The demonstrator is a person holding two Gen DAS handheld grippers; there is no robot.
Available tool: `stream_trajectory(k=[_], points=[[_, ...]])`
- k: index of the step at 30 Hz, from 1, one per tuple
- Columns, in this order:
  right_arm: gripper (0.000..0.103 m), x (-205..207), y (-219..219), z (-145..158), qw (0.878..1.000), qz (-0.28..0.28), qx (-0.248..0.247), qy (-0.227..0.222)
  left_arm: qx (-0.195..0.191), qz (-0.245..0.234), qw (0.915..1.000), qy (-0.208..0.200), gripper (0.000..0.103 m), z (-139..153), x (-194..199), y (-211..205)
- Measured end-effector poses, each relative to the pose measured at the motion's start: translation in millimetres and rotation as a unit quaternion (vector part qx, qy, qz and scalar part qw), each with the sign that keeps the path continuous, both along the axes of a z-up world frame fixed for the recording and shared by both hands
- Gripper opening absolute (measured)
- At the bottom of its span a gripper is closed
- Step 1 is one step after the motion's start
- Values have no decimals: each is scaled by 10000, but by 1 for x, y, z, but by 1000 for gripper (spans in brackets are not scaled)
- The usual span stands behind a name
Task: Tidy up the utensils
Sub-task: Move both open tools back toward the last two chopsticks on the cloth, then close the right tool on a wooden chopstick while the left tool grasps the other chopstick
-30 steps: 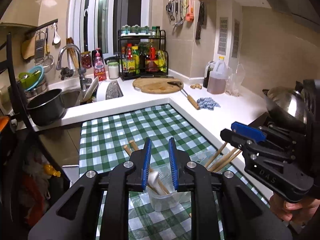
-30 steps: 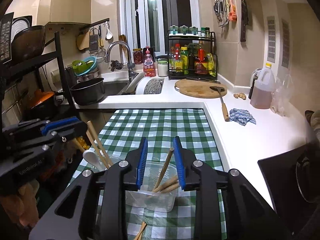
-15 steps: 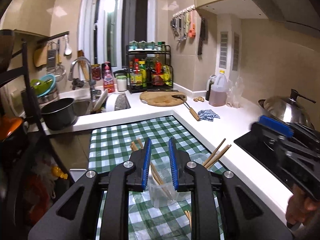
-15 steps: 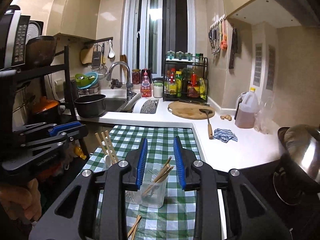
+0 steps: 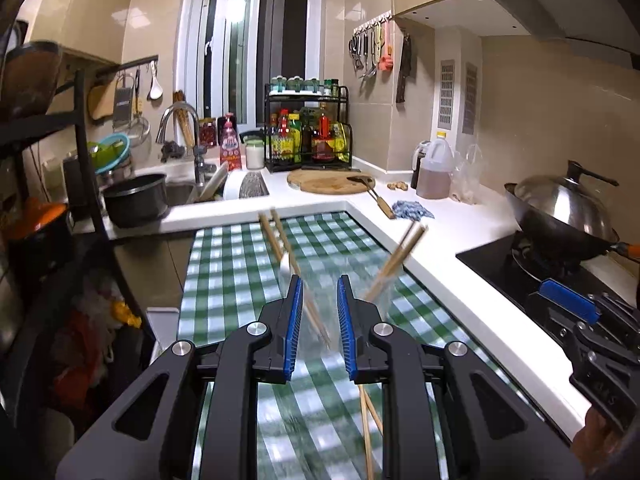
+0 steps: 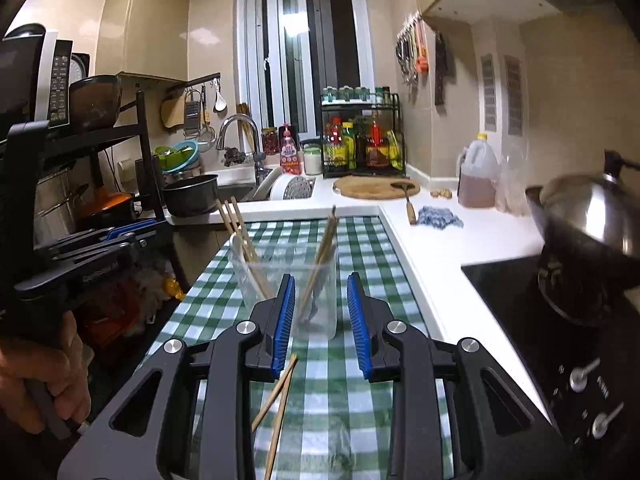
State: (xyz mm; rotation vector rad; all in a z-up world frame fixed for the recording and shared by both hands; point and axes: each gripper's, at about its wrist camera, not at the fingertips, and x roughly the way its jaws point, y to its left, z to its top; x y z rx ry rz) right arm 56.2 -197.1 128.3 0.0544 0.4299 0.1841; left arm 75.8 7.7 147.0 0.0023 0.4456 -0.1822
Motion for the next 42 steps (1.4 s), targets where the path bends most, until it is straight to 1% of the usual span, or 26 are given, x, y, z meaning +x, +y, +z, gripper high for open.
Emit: stream_trajectory(k=[2,3,5,6,7,9,13,16,17,19,20,22,26,29,30,31,35,37,39,40,42], points=[[28,-8,-3,-10,10000,-41,22,80,-91,44,9999,75,18,-10,-10,6],[26,-11,-4,-15,9999,-33,66,130,-137,57,9998,135,18,-17,-16,9],[18,-19,-5,-29,9995,19,158,261,-191,84,9993,306,18,-33,-26,16],[12,-22,-4,-36,9994,49,164,312,-195,96,9990,387,18,-40,-30,18],[10,-26,-3,-44,9991,85,191,379,-194,105,9987,467,18,-47,-35,19],[10,-32,0,-65,9979,151,278,569,-175,108,9977,643,18,-66,-48,21],[10,-41,17,-111,9935,392,259,1036,-216,93,9955,917,18,-102,-71,24],[12,-46,34,-146,9892,545,116,1356,-508,116,9903,1290,18,-137,-82,30],[12,-47,38,-154,9877,605,108,1441,-626,152,9866,1496,18,-149,-83,31],[16,-47,48,-170,9846,707,32,1598,-752,150,9836,1631,18,-158,-82,32],[17,-45,52,-177,9832,735,-17,1670,-715,134,9840,1627,18,-160,-83,31],[20,-44,55,-183,9820,738,-48,1738,-585,89,9856,1582,18,-161,-83,25],[21,-42,58,-194,9791,707,-238,1891,-645,-18,9850,1603,18,-165,-85,20],[18,-44,56,-196,9800,699,-269,1843,-630,-155,9840,1657,18,-170,-83,11],[13,-45,55,-195,9802,685,-270,1838,-639,-219,9832,1698,18,-173,-82,7],[6,-45,53,-196,9804,666,-263,1837,-645,-284,9821,1747,18,-177,-81,2],[5,-44,46,-196,9802,628,-169,1870,-577,-451,9797,1866,18,-189,-77,-17],[5,-45,44,-196,9802,626,-167,1873,-404,-491,9798,1897,18,-194,-77,-26],[5,-45,43,-196,9802,610,-158,1877,-81,-441,9798,1947,18,-202,-77,-36],[5,-45,42,-196,9802,597,-158,1879,-9,-425,9811,1890,18,-203,-79,-37],[5,-44,39,-195,9803,572,-147,1885,305,-404,9819,1823,16,-204,-81,-44]])
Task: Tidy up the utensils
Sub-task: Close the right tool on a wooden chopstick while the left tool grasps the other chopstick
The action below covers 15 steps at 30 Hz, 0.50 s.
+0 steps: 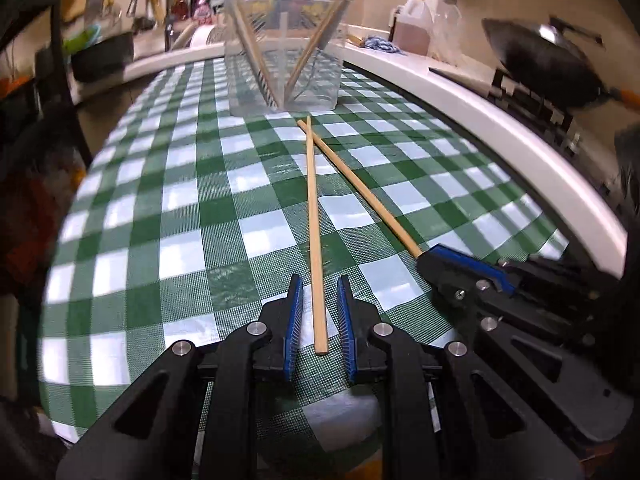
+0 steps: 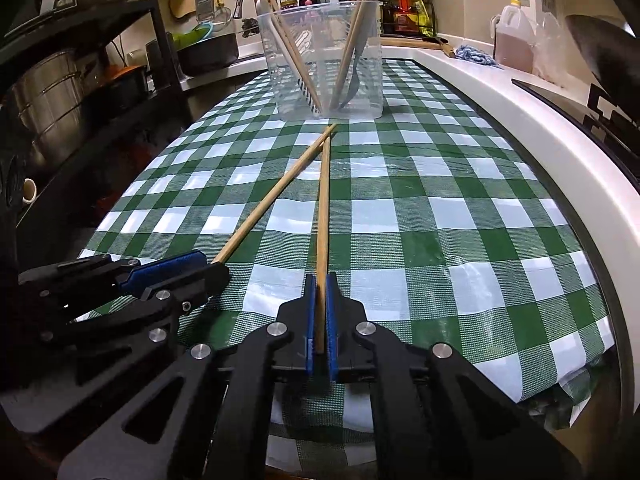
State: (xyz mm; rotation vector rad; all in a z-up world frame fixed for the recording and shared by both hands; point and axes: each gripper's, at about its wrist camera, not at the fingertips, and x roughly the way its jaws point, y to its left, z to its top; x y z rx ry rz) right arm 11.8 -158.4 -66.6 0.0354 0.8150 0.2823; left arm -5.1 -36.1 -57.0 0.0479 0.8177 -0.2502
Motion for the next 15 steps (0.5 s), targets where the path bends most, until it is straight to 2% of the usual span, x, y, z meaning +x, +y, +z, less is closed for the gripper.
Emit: stream_trajectory(k=[2,9,15], points=[[5,-1,-3,0,10000,-36,0,9,72,33,10000,-26,7,0,-1,0],[5,-6,-15,1,9994,-300,-180,-36,1,641,9976,-268,6,12,-7,26],[6,-10,-19,0,9992,-319,-230,-31,-149,735,9972,-12,7,5,-7,34]])
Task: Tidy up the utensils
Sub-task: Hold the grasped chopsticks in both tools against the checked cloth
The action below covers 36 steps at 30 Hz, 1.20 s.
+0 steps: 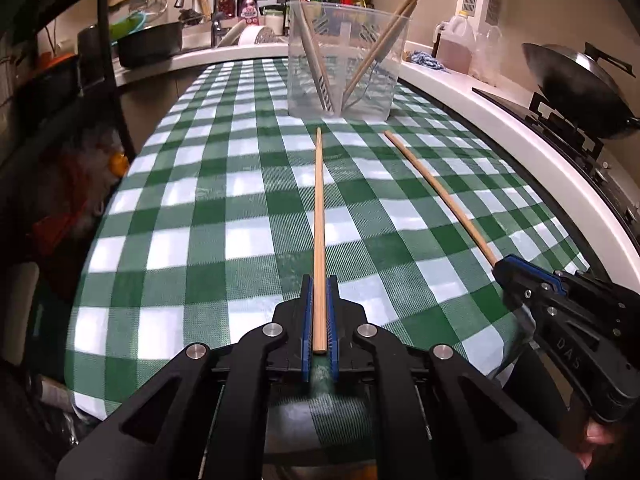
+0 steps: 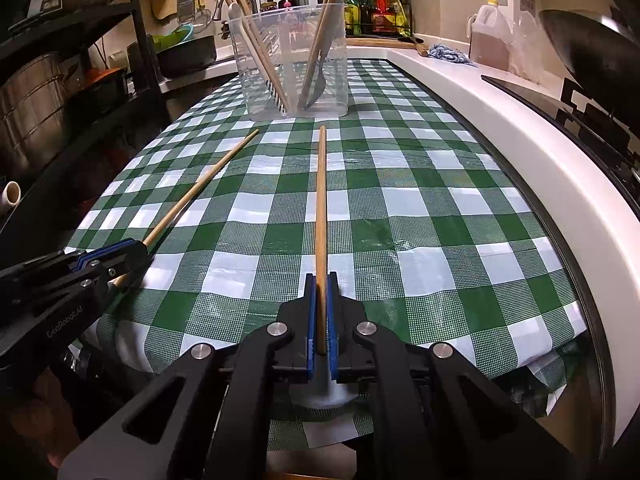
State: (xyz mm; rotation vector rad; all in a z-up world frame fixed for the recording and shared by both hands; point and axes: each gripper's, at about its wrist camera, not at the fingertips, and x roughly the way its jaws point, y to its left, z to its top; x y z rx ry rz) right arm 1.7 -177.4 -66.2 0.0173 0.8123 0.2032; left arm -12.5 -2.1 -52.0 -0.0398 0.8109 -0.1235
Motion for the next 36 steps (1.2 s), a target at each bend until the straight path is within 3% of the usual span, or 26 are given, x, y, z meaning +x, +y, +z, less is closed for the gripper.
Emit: stream_trajectory(k=[14,36], points=[[7,1,1,-2,9999,-10,-57,-119,234,-18,9997,-105,7,-3,-7,-7],[6,3,-8,-2,9998,-176,-69,-118,246,129,9995,-151,7,-3,-8,-6]])
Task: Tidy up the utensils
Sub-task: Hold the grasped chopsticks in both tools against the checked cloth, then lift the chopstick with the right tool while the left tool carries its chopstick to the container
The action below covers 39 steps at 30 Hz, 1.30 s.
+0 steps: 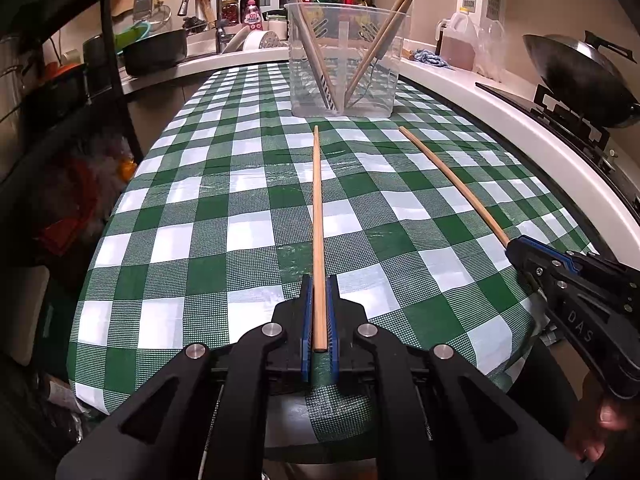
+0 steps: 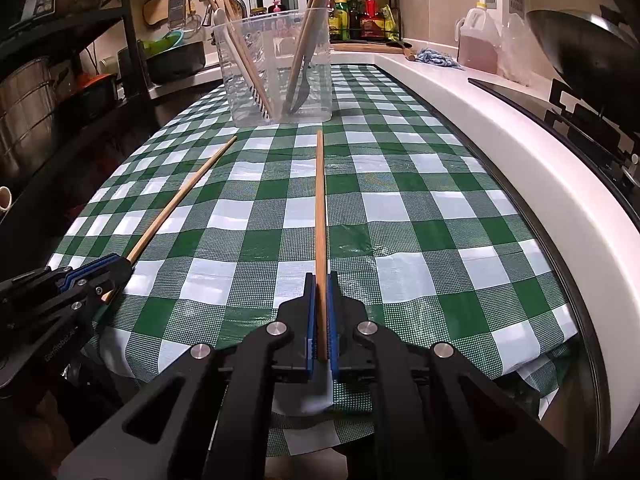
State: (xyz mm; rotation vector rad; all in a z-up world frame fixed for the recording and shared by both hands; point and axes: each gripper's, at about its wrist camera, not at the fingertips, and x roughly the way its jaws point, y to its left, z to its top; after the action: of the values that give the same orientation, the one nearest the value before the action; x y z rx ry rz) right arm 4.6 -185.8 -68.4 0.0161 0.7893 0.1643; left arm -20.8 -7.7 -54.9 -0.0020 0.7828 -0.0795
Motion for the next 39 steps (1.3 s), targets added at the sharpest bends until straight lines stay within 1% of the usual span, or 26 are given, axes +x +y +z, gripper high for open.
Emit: stream_trajectory(k=[17,25,28,31,39], points=[[6,0,1,1,10000,11,-39,-17,-2,4,10000,0,7,0,0,0],[5,1,-3,2,9999,-20,142,22,-40,-32,10000,27,7,0,1,0],[5,-3,-2,10,9999,-10,115,-83,-16,-65,10000,-47,7,5,0,-2],[5,-10,-4,23,9996,1,138,-242,6,-110,9997,-206,7,13,-6,-2],[5,-23,-13,60,9979,-9,194,-621,-167,-83,9977,-645,7,47,-21,9]])
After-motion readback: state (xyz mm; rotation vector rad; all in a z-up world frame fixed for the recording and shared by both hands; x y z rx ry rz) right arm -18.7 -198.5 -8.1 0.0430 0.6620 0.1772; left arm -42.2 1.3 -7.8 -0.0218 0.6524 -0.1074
